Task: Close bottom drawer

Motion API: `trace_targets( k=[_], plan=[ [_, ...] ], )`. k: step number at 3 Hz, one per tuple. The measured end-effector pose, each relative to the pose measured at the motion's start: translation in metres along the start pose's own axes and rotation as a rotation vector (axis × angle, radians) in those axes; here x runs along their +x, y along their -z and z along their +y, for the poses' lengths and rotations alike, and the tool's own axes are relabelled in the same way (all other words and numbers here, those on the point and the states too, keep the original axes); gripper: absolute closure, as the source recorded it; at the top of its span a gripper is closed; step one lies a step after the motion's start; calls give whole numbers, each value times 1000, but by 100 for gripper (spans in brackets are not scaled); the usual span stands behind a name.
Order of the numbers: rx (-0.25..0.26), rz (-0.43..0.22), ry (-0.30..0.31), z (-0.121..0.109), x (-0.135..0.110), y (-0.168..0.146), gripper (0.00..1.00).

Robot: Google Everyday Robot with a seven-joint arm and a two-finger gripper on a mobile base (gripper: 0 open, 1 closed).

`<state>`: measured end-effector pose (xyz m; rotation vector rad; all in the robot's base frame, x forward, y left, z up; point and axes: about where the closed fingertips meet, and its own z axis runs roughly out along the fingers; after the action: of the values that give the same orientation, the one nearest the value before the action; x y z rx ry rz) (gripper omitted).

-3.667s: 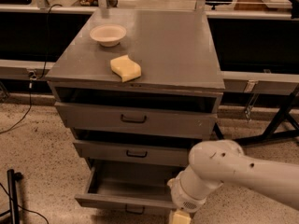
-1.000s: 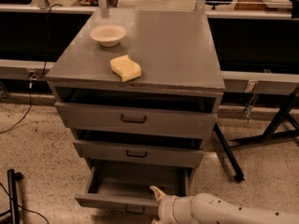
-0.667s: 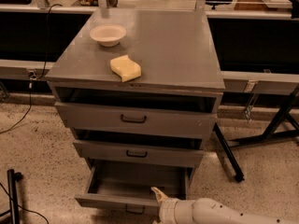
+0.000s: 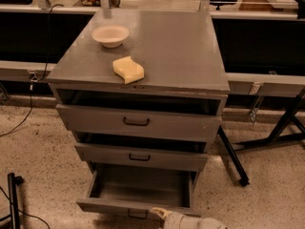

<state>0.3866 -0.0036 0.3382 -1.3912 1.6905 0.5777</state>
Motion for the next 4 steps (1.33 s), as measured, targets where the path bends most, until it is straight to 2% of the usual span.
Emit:
trace_targets(
  k=[2,3,4],
  plan=[
    [25,-54,-8,2,81,-23,88],
    [35,-56,-8,-4,94,-26,100],
    [32,-57,-9,-2,92,-26,100]
  ],
)
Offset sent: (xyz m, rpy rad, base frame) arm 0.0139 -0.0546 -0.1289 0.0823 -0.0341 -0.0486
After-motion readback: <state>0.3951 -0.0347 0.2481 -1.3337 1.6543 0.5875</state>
